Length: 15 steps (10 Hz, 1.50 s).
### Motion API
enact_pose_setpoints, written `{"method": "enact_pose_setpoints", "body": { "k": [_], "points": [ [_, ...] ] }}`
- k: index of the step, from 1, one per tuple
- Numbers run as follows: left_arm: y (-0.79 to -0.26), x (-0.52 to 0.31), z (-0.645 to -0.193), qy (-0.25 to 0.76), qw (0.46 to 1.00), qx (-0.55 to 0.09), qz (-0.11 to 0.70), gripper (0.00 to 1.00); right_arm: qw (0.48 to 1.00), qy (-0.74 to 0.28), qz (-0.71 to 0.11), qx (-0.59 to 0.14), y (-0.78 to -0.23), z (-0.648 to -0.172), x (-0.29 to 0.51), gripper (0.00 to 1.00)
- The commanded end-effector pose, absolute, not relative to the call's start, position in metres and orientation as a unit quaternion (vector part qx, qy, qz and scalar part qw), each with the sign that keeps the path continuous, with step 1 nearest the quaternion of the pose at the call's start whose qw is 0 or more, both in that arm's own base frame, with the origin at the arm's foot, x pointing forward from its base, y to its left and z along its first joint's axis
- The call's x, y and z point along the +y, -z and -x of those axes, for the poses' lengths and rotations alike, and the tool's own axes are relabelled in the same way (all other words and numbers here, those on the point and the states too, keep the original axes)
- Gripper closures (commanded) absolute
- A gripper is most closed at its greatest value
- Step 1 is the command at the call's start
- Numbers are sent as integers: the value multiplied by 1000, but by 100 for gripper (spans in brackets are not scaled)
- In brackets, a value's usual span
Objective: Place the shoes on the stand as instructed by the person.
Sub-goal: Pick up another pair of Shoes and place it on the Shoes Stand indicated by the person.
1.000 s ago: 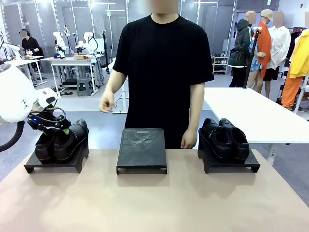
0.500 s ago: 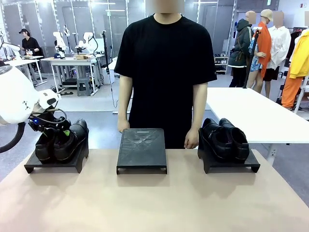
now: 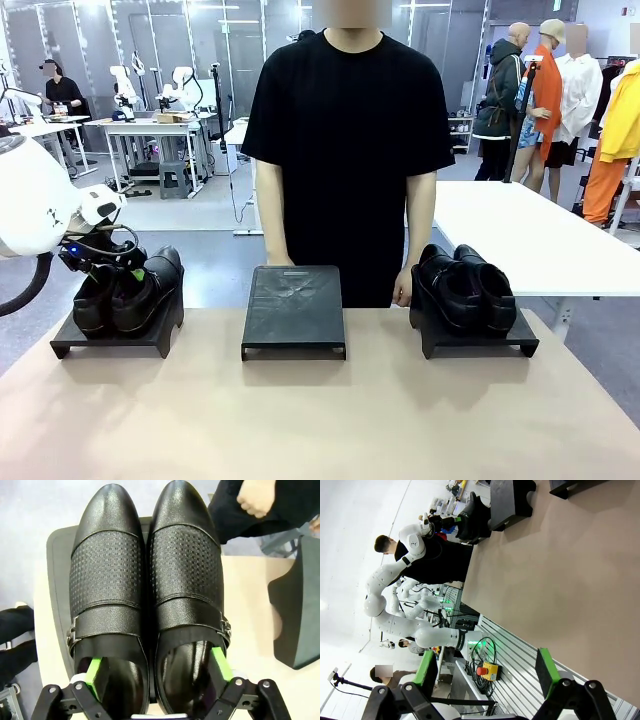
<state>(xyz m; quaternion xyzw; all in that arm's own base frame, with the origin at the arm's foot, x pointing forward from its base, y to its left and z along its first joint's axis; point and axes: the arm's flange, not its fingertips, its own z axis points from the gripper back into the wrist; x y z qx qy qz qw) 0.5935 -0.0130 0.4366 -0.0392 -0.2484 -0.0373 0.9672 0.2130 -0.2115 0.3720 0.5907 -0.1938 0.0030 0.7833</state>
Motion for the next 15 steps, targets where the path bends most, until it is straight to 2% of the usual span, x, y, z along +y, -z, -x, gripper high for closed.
{"method": "enact_pose_setpoints", "body": {
  "k": [1, 4, 6, 8, 12, 15],
  "points": [
    [-437, -13, -593, 37, 967, -248, 39, 0, 778, -5, -594, -203, -375, -212, -211, 0],
    [-476, 19, -544, -1, 971, -187, 147, 0, 778, -5, -594, -203, -375, -212, -211, 0],
    [-491, 50, -496, -11, 943, -155, 295, 0, 778, -5, -594, -203, -375, -212, -211, 0],
    [-491, 107, -454, -14, 887, -140, 440, 0, 778, -5, -594, -203, -375, -212, -211, 0],
    [-429, 194, -400, 64, 748, -129, 648, 0, 778, -5, -594, -203, -375, -212, -211, 0],
    [-373, 233, -370, 60, 691, -134, 708, 0, 778, -5, -594, -203, -375, -212, -211, 0]
  ]
}}
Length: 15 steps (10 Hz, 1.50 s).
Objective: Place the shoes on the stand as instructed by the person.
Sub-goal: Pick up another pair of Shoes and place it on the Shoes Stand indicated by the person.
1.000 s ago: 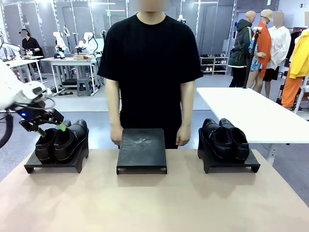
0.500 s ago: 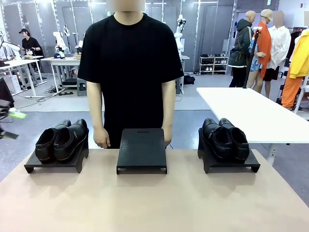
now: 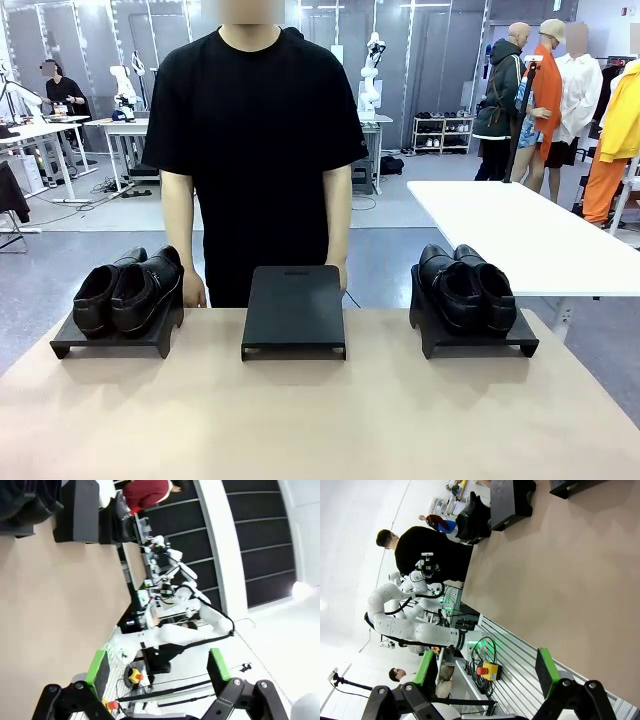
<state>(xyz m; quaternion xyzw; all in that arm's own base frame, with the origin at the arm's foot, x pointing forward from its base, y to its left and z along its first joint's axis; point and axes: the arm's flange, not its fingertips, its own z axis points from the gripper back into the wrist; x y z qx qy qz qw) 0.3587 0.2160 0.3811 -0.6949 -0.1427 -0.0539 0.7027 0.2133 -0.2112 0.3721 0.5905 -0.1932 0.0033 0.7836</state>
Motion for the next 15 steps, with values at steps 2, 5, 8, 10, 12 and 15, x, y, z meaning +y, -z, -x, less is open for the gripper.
{"method": "enact_pose_setpoints", "body": {
  "k": [2, 5, 8, 10, 12, 15],
  "points": [
    [-372, 233, -368, 67, 688, -136, 710, 0, 778, -5, -594, -203, -375, -212, -211, 0],
    [-359, 229, -358, 47, 689, -138, 710, 0, 778, -5, -594, -203, -375, -212, -211, 0],
    [-359, 229, -358, 47, 689, -138, 710, 0, 778, -5, -594, -203, -375, -212, -211, 0],
    [-359, 229, -358, 47, 689, -138, 710, 0, 778, -5, -594, -203, -375, -212, -211, 0],
    [-359, 229, -358, 47, 689, -138, 710, 0, 778, -5, -594, -203, -375, -212, -211, 0],
    [-359, 229, -358, 47, 689, -138, 710, 0, 778, -5, -594, -203, -375, -212, -211, 0]
  ]
}}
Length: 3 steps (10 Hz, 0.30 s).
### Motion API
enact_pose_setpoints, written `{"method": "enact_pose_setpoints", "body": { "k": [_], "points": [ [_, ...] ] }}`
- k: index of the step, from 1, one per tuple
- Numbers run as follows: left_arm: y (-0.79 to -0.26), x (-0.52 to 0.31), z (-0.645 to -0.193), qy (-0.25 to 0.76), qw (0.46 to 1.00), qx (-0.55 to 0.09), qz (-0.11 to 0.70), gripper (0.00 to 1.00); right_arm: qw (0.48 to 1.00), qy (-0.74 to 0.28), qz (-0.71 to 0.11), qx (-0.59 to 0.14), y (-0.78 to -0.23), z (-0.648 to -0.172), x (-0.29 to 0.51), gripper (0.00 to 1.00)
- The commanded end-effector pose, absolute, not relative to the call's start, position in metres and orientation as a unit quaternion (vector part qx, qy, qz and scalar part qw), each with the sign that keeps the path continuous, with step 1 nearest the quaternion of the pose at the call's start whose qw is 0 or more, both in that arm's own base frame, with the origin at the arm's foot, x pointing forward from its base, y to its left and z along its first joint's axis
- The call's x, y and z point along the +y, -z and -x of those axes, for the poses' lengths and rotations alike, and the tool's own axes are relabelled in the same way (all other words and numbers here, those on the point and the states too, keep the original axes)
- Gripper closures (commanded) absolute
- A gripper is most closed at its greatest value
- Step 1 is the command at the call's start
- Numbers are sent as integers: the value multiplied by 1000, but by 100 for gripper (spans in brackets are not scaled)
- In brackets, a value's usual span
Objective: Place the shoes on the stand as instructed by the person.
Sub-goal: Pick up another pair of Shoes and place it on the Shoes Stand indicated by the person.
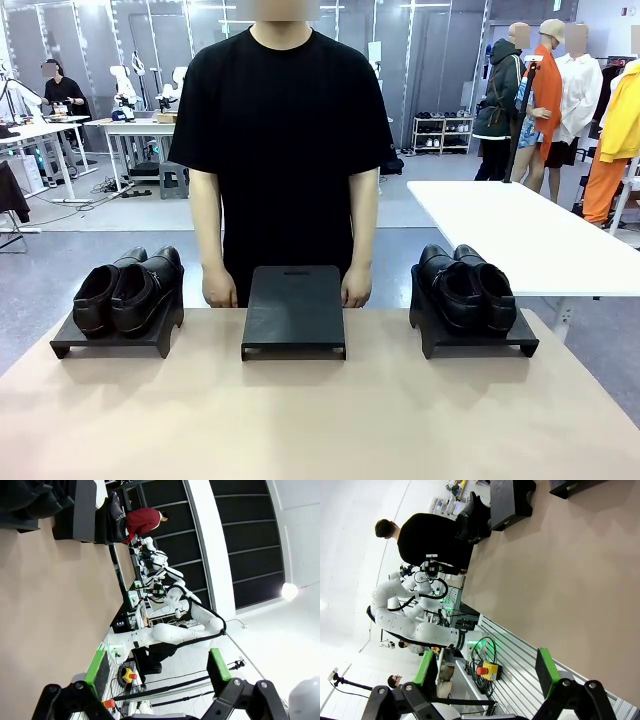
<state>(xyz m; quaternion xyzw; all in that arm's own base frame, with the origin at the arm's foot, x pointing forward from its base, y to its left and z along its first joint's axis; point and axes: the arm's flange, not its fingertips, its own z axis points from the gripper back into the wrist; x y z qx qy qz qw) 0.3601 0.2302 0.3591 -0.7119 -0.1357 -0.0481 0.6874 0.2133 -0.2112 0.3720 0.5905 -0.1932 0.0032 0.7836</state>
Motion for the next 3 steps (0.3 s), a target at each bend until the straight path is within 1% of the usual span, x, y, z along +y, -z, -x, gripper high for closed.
{"method": "enact_pose_setpoints", "body": {
  "k": [1, 3],
  "points": [
    [-359, 229, -358, 47, 689, -138, 710, 0, 778, -5, -594, -203, -375, -212, -211, 0],
    [-359, 229, -358, 47, 689, -138, 710, 0, 778, -5, -594, -203, -375, -212, -211, 0]
  ]
}}
